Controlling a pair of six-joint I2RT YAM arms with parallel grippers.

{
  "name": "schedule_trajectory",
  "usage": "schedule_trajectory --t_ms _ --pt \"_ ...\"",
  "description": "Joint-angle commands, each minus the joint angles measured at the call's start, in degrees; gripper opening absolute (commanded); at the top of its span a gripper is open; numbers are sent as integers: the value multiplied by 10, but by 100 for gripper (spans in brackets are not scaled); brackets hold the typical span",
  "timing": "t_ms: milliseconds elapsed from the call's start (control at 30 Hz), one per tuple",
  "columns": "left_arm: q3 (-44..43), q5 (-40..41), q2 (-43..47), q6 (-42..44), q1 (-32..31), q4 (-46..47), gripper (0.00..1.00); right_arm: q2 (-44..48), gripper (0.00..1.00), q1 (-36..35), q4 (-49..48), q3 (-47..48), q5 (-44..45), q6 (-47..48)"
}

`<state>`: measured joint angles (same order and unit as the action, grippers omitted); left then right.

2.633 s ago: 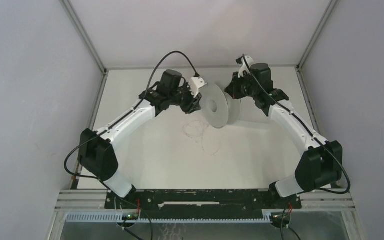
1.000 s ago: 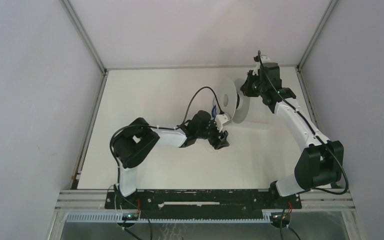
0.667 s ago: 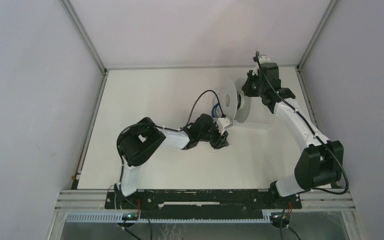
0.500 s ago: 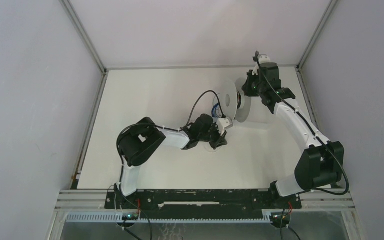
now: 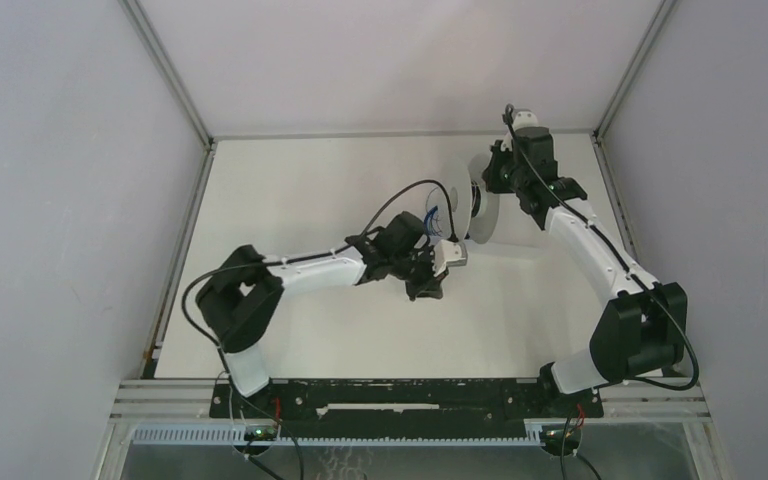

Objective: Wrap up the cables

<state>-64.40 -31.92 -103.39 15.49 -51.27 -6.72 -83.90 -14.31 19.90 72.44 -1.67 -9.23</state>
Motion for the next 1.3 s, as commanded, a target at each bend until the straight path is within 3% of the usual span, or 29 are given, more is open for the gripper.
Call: schedule_trajectory --t_ms 0,100,233,667,1267 --pt "-109 -43 85 142 -3 -245 0 24 0 -19 -64 -4 32 11" --pt "-199 -39 93 170 -2 -357 0 19 0 -33 -70 -9 45 19" --pt "-306 -19 92 162 6 -414 0 17 0 -54 -76 -14 56 31" --pt "-545 -40 26 88 135 -492 0 41 0 -129 -84 -37 8 89" --pt "-554 -4 -13 153 256 -524 0 59 0 -164 -60 -37 -185 168"
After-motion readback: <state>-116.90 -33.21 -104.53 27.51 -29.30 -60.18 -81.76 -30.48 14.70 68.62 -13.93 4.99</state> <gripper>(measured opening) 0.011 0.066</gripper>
